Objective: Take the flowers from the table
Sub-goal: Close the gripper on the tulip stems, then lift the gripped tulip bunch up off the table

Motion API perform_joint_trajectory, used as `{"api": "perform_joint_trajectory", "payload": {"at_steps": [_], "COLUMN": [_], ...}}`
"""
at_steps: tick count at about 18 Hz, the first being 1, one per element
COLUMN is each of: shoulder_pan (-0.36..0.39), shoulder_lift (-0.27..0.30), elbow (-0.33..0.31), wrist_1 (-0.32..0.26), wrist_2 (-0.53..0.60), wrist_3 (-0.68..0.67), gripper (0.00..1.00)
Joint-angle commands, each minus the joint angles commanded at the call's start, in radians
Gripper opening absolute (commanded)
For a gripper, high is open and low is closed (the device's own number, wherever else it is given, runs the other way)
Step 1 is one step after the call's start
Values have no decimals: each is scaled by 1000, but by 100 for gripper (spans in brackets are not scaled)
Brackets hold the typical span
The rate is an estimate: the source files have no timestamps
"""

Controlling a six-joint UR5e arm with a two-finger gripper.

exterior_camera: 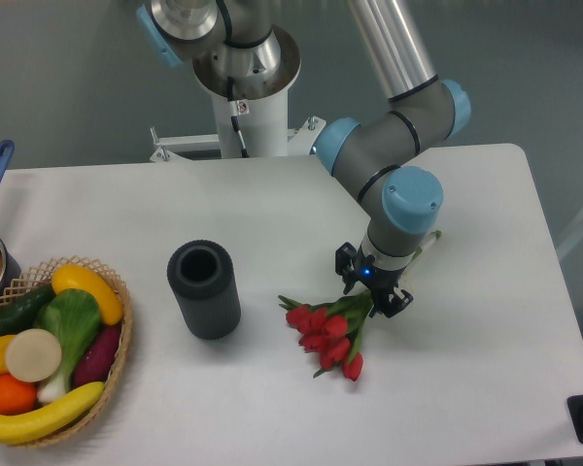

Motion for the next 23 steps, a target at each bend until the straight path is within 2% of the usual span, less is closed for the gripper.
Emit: {"api": "perform_joint_trajectory", "payload": {"at_steps": [1, 4, 6, 10, 12, 16, 19, 23], "shoulder_pan": [0, 0, 0, 0, 0, 0, 3, 8], "shoulder_lift": [2, 2, 2, -8, -8, -6, 2, 26], "elbow": [0, 6, 8, 18, 17, 18, 28, 46], "wrist_1": [0, 0, 0, 2, 2, 3, 24, 26], "wrist_2": [0, -2, -2, -2, -2, -2, -2, -5], "wrist_3": [0, 0, 0, 0, 0, 5, 11, 11], "gripper": [47, 44, 36, 35, 30, 30, 29, 27]}}
